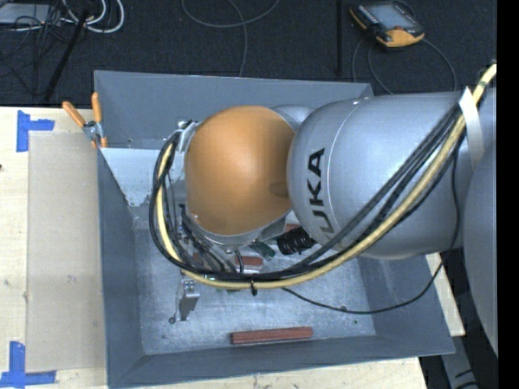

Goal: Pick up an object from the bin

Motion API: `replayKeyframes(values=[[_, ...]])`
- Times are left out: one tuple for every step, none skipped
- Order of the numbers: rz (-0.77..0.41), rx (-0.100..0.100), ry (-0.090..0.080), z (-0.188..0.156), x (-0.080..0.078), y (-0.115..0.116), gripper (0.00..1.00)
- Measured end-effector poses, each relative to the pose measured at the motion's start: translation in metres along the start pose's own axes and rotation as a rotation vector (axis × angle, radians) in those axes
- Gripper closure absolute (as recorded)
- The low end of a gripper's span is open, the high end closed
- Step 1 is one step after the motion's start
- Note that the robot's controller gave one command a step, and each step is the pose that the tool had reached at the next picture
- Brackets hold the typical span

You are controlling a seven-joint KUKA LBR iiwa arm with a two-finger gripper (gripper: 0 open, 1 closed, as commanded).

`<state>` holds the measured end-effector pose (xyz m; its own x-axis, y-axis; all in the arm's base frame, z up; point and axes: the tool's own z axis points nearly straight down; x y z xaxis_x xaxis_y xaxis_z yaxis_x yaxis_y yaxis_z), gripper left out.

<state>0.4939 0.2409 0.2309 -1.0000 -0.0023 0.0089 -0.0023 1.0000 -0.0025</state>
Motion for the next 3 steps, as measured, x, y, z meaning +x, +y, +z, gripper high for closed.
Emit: replayKeyframes(values=[[0.004,-0.002,-0.007,-0.004,-0.002,-0.001,0.0],[-0.006,-0.006,-0.016,0.042,-0.048,-0.016,0.0],[0.067,0.0,0.0,0.066,-0.051,-0.072,0.0]])
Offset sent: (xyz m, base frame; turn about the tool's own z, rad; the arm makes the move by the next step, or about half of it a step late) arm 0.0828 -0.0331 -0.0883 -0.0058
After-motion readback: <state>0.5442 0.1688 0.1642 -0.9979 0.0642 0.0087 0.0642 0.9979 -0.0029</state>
